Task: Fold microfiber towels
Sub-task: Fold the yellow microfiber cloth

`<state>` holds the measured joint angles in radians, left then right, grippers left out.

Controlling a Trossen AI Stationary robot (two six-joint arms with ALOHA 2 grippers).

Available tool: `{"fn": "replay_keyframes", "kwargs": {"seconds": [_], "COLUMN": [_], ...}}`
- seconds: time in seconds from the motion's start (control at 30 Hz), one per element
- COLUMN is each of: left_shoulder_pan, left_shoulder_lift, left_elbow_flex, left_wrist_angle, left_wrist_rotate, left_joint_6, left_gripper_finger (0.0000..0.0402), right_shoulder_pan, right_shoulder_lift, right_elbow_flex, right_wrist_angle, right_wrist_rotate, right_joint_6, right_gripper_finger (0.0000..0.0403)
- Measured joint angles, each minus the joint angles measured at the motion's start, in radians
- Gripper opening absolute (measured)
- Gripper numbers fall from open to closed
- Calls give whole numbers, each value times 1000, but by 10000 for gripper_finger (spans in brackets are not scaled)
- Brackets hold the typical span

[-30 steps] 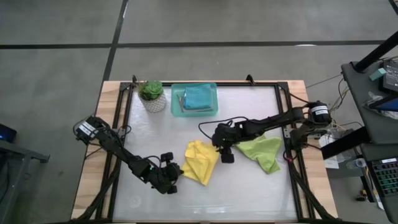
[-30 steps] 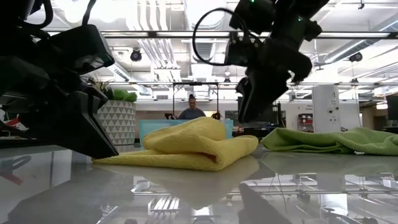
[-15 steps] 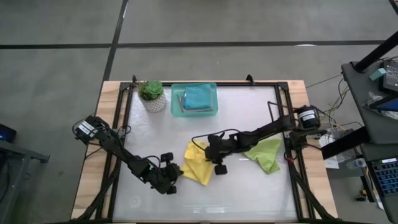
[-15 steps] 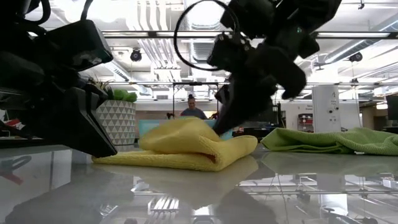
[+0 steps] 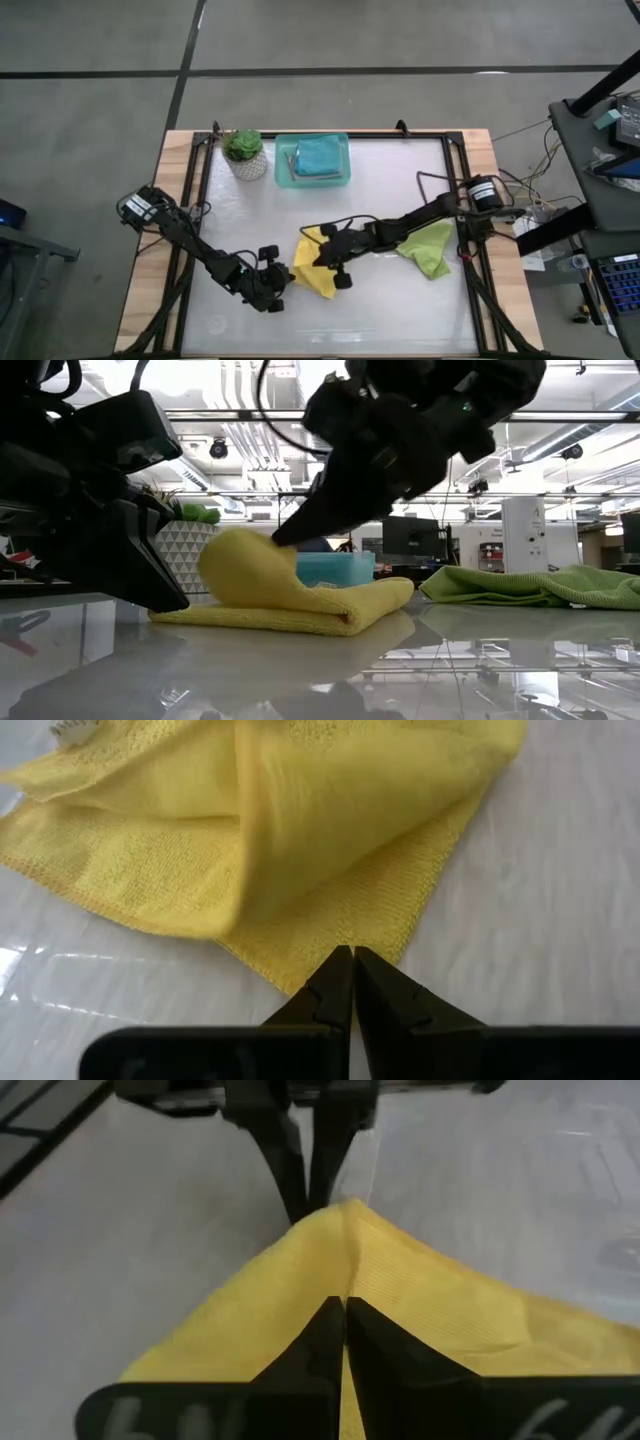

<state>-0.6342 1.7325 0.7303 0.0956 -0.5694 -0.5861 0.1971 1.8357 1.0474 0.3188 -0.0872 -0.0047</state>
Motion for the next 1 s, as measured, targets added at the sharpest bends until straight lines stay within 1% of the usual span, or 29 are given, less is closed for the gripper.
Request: {"fn": "replay_keyframes", "kwargs": {"seconds": [0.23, 0.3, 0.4, 0.5, 0.6, 0.77, 0.87, 1.0], "left_shoulder_pan": [0, 0, 0, 0, 0, 0, 0, 0], "left_shoulder_lift": [-1, -4, -7, -7, -8, -9, -9, -9], "left_elbow_flex": [0, 0, 0, 0, 0, -1, -2, -4], "left_wrist_angle": [0, 0, -2, -2, -5, -7, -7, -7], "left_wrist_rotate": [10, 15, 21, 23, 29, 29, 29, 29], "left_joint_6": [0, 0, 0, 0, 0, 0, 0, -1], "left_gripper_finger": [1, 1, 1, 1, 1, 1, 1, 1], "right_shoulder_pan": [16, 14, 8, 4, -6, -35, -50, -65], "right_shoulder_lift": [98, 117, 138, 143, 131, 59, 16, -37], "right_elbow_flex": [115, 140, 170, 189, 201, 216, 213, 208], "right_wrist_angle": [-2, -19, -36, -66, -132, -304, -407, -535], "right_wrist_rotate": [-7, -39, -91, -98, -98, -96, -95, -96], "right_joint_6": [-29, -30, -33, -35, -41, -56, -59, -50], "right_gripper_finger": [9, 12, 28, 55, 89, 137, 154, 164]}}
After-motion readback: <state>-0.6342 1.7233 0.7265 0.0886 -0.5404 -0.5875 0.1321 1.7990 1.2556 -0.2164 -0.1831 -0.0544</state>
